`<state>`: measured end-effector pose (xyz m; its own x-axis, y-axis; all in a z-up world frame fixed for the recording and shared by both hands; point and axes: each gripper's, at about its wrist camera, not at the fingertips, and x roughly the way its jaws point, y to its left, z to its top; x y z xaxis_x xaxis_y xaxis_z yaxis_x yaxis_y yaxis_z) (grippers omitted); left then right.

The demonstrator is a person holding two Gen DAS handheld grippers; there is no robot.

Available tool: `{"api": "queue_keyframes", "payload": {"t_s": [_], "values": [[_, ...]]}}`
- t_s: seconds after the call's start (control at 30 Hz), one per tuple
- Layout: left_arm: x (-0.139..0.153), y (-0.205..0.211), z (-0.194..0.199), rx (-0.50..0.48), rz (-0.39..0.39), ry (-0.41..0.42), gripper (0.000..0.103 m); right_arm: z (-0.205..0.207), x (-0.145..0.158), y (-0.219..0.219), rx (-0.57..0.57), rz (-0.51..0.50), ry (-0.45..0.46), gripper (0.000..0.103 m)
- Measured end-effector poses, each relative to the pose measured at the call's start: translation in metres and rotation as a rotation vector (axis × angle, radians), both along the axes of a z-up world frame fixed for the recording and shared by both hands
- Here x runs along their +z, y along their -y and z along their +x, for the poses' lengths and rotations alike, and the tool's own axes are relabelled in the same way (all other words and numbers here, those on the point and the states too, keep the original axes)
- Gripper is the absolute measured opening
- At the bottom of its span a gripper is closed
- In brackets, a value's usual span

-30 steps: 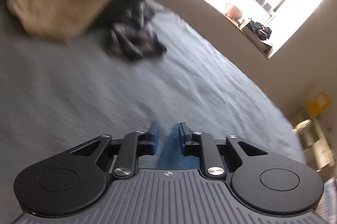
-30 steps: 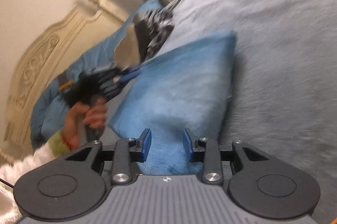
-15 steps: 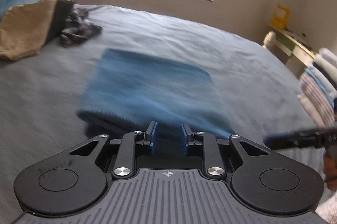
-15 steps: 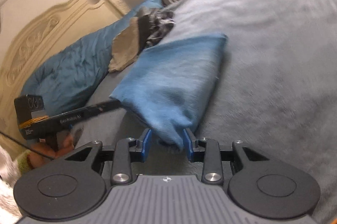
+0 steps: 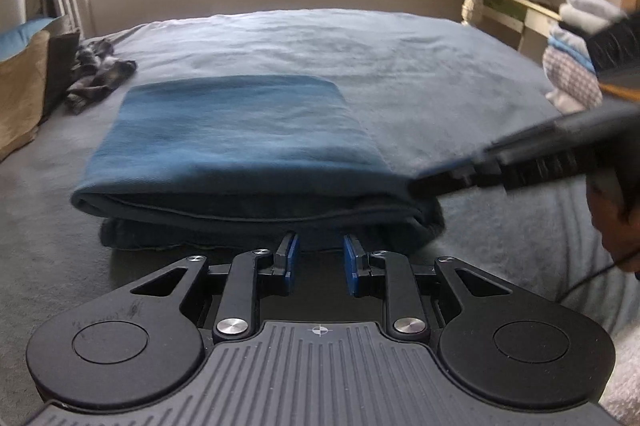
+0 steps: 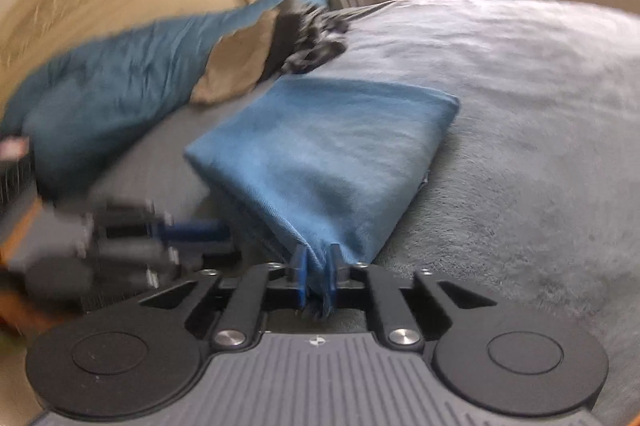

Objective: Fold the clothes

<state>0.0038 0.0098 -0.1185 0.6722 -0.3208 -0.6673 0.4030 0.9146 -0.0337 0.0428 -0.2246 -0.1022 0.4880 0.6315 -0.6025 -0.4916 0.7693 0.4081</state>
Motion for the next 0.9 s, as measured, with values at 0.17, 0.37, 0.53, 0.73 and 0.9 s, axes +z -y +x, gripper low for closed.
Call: {"api": "queue_keyframes", "payload": {"t_s": [0.17,0.37,0.53,0.73,0.9], "values": [[-0.006,0.015,-0.001,-0.030,0.053,0.015,0.023,0.012,-0.008,0.021,-0.106,0.133,-0.096,0.004],[-0.012,0.017,0.006,0.016,0.064,0.030,0.023,0.013,-0.003,0.027,-0.070,0.160,-0.115,0.008],[-0.006,0.000,0.011,0.099,-0.033,0.045,0.023,-0.001,0.015,0.002,0.052,-0.012,0.027,0.038],[-0.006,-0.011,0.018,0.133,-0.138,0.029,0.023,-0.003,0.016,-0.030,0.168,-0.156,0.116,0.038],[-0.004,-0.015,0.022,0.142,-0.199,0.039,0.023,0.001,0.010,-0.049,0.214,-0.255,0.149,0.031]]}}
